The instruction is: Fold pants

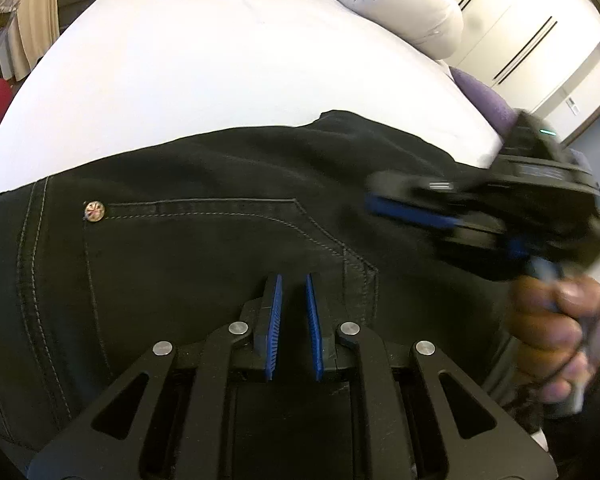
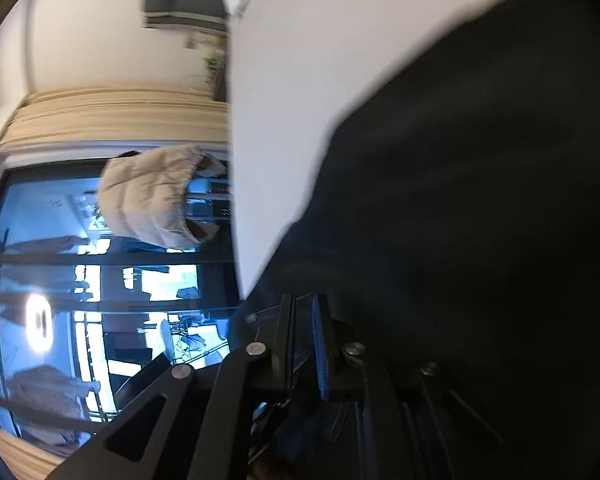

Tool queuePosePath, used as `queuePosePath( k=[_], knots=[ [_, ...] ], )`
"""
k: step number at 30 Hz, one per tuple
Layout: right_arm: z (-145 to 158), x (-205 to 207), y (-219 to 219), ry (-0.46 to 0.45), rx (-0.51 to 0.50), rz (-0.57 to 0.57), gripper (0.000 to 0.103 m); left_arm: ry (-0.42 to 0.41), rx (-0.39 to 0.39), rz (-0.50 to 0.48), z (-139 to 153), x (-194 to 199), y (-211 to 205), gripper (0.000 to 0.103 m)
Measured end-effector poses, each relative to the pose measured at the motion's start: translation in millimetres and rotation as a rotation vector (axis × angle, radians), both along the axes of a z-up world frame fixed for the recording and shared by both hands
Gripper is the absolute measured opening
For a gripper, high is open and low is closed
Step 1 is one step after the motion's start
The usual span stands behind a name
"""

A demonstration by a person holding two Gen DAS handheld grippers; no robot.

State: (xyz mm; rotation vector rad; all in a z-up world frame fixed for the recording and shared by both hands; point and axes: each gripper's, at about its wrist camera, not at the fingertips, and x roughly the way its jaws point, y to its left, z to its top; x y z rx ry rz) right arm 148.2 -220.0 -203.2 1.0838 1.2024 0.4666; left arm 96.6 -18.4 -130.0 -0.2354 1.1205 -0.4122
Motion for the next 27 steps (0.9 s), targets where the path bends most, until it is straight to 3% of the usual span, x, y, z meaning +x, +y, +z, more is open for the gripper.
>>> queuePosePath(
  k=[1, 4, 8, 11, 15, 17, 18, 20, 23, 25, 27],
  knots=[
    [-14, 10, -5, 0.033, -0.043, -0.020, 0.000, 0.001, -0.008, -0.002, -3, 0, 3, 0.012],
    [-41, 9, -32, 0.052, 0.047, -0.126, 0.000, 0.003, -0.034, 0.008, -9, -2, 9, 0.012],
    [-29, 8, -103, 0.001, -0.068, -0.324, 0.000, -0.003, -0.053, 0.012, -12, -4, 11, 0.012],
    [-35, -13, -178, 0.008, -0.064, -0.514, 0.000, -0.001, -0.084, 0.019, -11, -3, 14, 0.012],
    [-10, -51, -279, 0.015, -0.282, -0.731, 0.000, -0.007, -0.085, 0.022, -13, -4, 19, 0.012],
    [9, -79, -316, 0.043, -0.328, -0.863, 0.000, -0.007, -0.081, 0.026, -13, -5, 18, 0.012],
    [24, -92, -328, 0.021, -0.339, -0.898, 0.006, -0.005, -0.076, 0.030, -12, -5, 17, 0.012],
    [46, -106, -326, -0.055, -0.344, -0.852, 0.006, 0.002, -0.054, 0.046, -5, -6, 12, 0.012],
    [60, -107, -257, -0.162, -0.237, -0.585, 0.005, -0.003, -0.030, 0.033, 9, -6, -3, 0.012],
    [46, -109, -192, -0.171, -0.134, -0.414, 0.005, -0.020, -0.053, 0.003, 19, -3, -17, 0.012],
    [19, -109, -150, -0.124, -0.056, -0.322, 0.005, -0.039, -0.048, -0.055, 28, 6, -41, 0.012]
  ],
)
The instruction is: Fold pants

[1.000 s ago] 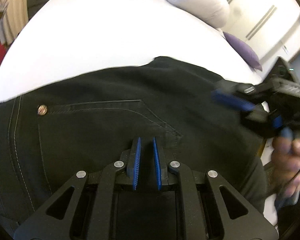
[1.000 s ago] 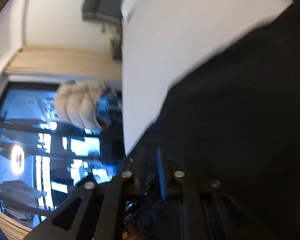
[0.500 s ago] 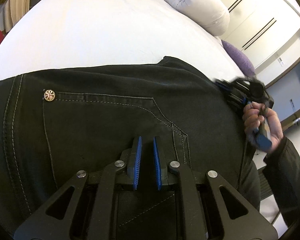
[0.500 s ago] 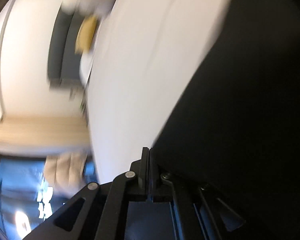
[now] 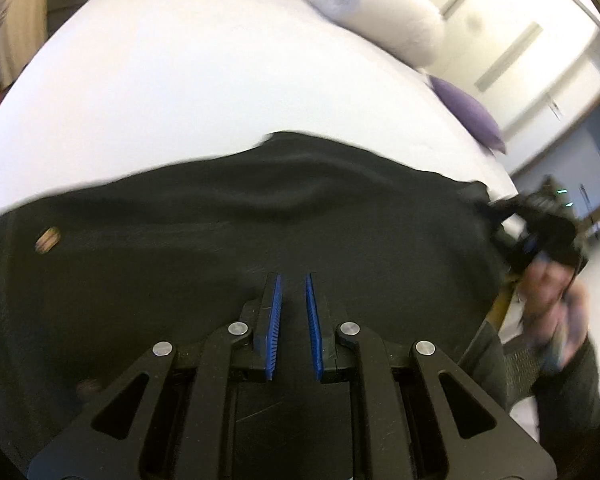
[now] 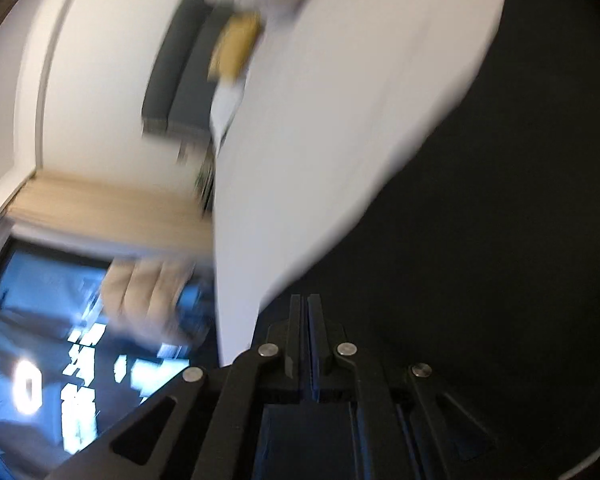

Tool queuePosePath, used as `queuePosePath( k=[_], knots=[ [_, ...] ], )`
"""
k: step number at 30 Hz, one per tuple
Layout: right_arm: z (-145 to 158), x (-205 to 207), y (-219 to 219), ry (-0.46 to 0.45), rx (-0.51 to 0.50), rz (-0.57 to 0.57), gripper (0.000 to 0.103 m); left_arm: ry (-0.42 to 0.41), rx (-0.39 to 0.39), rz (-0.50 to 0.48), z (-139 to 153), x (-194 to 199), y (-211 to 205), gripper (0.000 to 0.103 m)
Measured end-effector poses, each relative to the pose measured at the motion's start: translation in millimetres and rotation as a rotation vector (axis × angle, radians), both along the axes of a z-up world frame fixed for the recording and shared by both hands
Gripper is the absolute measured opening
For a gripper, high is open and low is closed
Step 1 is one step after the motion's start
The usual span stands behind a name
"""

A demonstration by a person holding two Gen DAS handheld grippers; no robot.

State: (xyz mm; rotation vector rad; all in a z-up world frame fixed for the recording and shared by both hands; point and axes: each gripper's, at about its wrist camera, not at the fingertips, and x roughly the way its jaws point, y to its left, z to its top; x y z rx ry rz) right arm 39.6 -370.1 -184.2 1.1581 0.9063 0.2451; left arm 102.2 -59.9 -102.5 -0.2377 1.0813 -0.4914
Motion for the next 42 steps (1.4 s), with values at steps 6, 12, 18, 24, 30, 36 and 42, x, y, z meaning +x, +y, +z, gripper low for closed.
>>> queuePosePath(
  k=[6, 12, 18, 24, 30, 36, 42],
  knots=[
    [-33, 5, -26, 0.076, -0.039, -0.088, 0.000, 0.070, 0.080, -0.084, -29, 29, -45, 0.012],
    [-29, -33, -183, 0.101, -0.160, -0.393, 0.000, 0.068, 0.049, -0.022, -34, 34, -3, 0.011],
    [-16, -60, -250, 0.163, -0.289, -0.512, 0.000, 0.035, 0.024, 0.136, -30, 8, 95, 0.010],
    [20, -60, -214, 0.118, -0.311, -0.489, 0.006, -0.037, 0.098, 0.317, 1, -23, 182, 0.010],
    [13, -35, -28, -0.037, -0.129, -0.074, 0.006, -0.127, 0.061, 0.271, 37, -41, 159, 0.010],
    [-33, -32, 62, 0.060, -0.038, 0.066, 0.000, -0.114, 0.188, 0.065, 10, -42, 61, 0.010],
    [-33, -7, -10, 0.080, -0.077, -0.078, 0.000, 0.016, 0.079, 0.195, -21, -11, 108, 0.010]
  ],
)
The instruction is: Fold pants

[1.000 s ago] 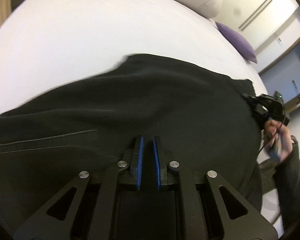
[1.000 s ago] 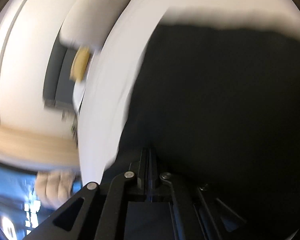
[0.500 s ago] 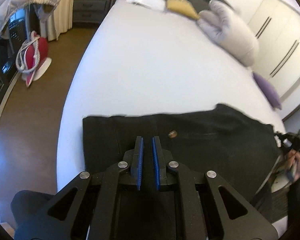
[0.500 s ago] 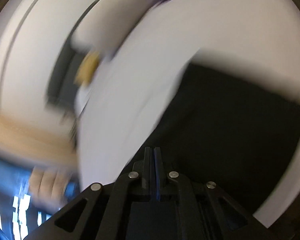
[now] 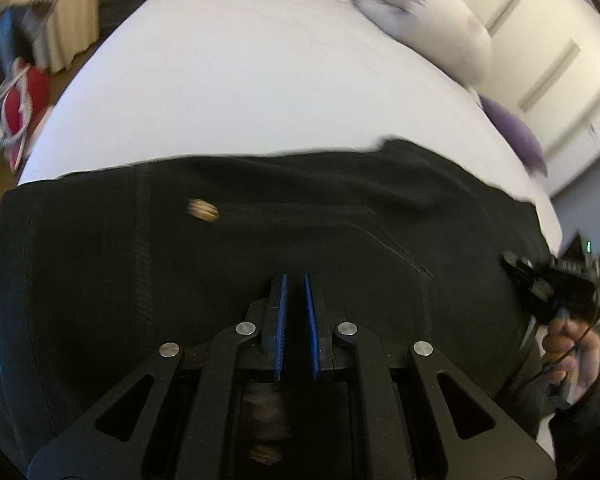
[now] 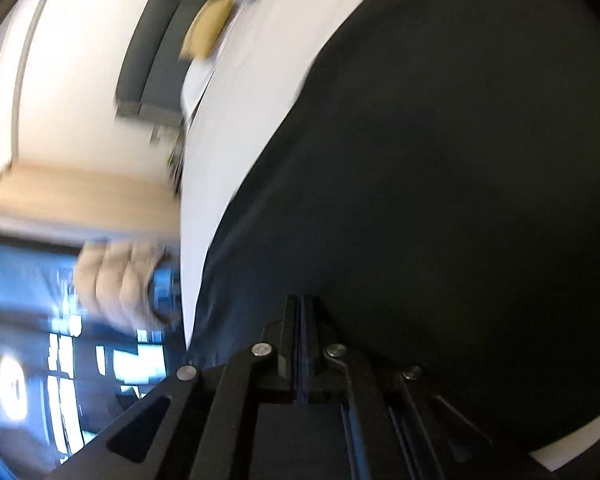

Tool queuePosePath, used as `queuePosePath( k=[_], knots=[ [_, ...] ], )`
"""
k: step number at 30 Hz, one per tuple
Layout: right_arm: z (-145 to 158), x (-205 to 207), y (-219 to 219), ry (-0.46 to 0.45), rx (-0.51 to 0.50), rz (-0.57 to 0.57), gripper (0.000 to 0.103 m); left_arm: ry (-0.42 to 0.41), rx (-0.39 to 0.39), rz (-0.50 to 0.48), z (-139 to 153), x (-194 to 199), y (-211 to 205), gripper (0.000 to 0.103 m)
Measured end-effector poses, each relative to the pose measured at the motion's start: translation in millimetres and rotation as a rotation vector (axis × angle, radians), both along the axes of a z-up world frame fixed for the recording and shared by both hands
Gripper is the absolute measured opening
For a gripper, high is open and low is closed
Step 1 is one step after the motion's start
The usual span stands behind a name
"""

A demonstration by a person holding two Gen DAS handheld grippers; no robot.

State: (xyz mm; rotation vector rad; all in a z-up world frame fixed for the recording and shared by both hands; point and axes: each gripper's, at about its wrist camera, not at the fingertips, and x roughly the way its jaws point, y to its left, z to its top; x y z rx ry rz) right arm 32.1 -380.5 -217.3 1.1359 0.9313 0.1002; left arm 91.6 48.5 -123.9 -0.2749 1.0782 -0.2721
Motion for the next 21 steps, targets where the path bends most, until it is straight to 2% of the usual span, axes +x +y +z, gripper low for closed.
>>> queuePosePath(
  k=[2, 4, 9, 11, 13, 15, 17, 18, 19, 21],
  knots=[
    [-1, -8, -33, 0.004, -0.006, -0.081, 0.000, 0.001, 0.042, -0.005, 0, 8, 3, 0.010],
    [5, -12, -43, 0.014, -0.049, -0.113, 0.000, 0.026, 0.054, -0.022, -5, 19, 9, 0.010],
    [14, -4, -36, 0.032, -0.115, -0.091, 0.001, 0.063, 0.101, -0.069, -8, 44, 8, 0.007],
    [21, 3, -29, 0.027, -0.102, -0.084, 0.011, 0.078, 0.107, -0.092, -9, 51, 8, 0.006],
    [32, 16, -12, -0.010, -0.106, -0.030, 0.027, 0.076, 0.105, -0.122, -10, 57, 11, 0.006],
    [30, 11, -17, -0.024, -0.115, 0.008, 0.029, 0.066, 0.107, -0.145, -12, 59, 12, 0.006],
    [19, 17, -27, -0.010, -0.079, 0.003, 0.019, 0.063, 0.089, -0.138, -13, 61, 15, 0.006],
    [15, 20, -32, -0.010, -0.058, -0.008, 0.003, 0.060, 0.082, -0.134, -13, 61, 16, 0.006],
    [8, 20, -48, -0.001, -0.050, -0.034, 0.000, 0.054, 0.075, -0.131, -14, 59, 18, 0.006],
    [-2, -1, -80, -0.021, -0.020, -0.111, 0.000, 0.049, 0.062, -0.128, -16, 56, 22, 0.006]
  ],
)
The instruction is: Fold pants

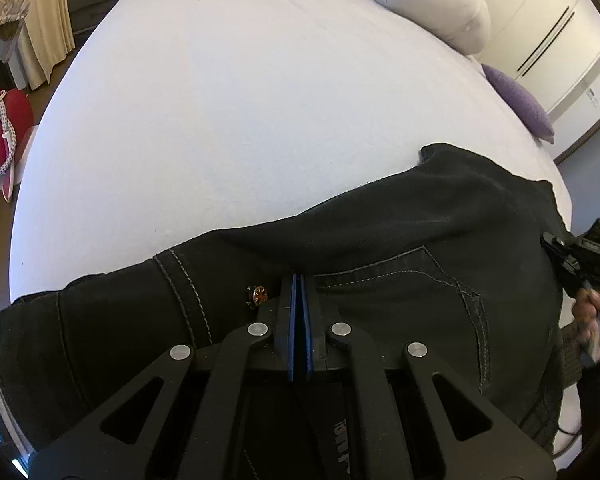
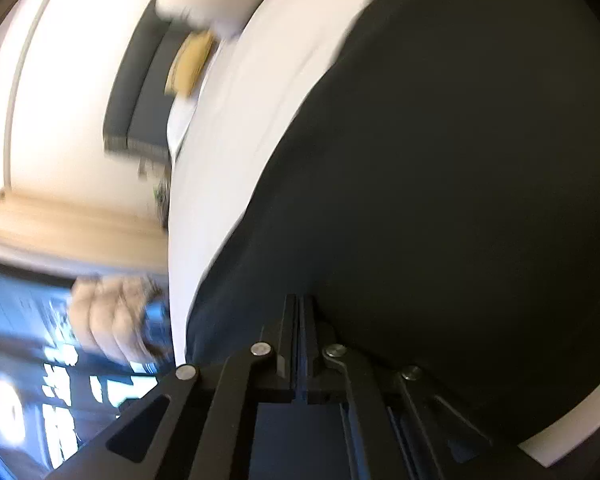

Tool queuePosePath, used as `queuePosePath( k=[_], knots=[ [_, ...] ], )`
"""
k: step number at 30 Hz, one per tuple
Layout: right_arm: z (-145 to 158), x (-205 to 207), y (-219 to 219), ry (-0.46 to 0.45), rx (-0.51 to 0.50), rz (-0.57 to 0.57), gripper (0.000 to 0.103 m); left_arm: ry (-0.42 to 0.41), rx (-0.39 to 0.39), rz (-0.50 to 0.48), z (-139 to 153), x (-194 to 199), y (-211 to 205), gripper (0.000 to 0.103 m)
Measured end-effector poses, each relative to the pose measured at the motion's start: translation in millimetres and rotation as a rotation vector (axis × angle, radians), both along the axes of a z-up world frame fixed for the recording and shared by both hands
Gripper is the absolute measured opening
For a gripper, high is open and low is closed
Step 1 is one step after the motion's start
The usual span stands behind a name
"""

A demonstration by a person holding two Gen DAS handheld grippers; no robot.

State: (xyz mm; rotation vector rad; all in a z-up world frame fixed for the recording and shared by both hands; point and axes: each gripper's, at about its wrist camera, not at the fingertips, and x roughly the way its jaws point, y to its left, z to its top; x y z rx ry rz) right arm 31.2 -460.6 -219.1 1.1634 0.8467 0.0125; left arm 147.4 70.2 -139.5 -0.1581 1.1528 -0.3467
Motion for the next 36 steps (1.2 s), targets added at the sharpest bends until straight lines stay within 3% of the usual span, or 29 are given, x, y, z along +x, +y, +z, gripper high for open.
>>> queuePosePath(
  k=[5, 6, 9, 10, 13, 15, 18, 22, 26, 31, 36],
  knots=[
    [16, -30, -100, 0.051, -0.102, -0.261, 0.000, -0.004, 0.003, 0.012, 9, -6, -2, 0.006],
    [24, -36, -112, 0.080, -0.146, -0.296, 0.005, -0.003, 0.004, 0.023, 12, -7, -2, 0.006],
    [64, -58, -128, 0.091, -0.283, -0.342, 0.060, -0.030, 0.034, 0.071, 36, -18, -2, 0.006],
    [79, -67, -124, 0.063, -0.325, -0.335, 0.069, -0.061, 0.008, 0.075, 48, -23, -7, 0.006],
    [91, -95, -110, 0.019, -0.351, -0.338, 0.069, -0.111, -0.094, 0.041, 71, -36, -36, 0.006],
    [78, -114, -108, 0.016, -0.266, -0.382, 0.069, -0.115, -0.153, -0.017, 76, -41, -61, 0.006],
    [50, -120, -104, 0.025, -0.156, -0.407, 0.068, -0.059, -0.237, -0.078, 64, -37, -105, 0.006],
    [21, -117, -116, 0.021, -0.069, -0.434, 0.066, -0.016, -0.225, -0.131, 50, -36, -135, 0.006],
    [14, -109, -126, -0.032, -0.018, -0.454, 0.064, 0.077, -0.196, -0.086, 33, -40, -117, 0.006],
    [7, -109, -140, -0.126, 0.080, -0.479, 0.042, 0.110, -0.266, -0.056, 17, -44, -99, 0.006],
    [0, -96, -143, -0.171, 0.124, -0.488, 0.040, 0.100, -0.214, -0.072, 16, -48, -94, 0.006]
  ],
)
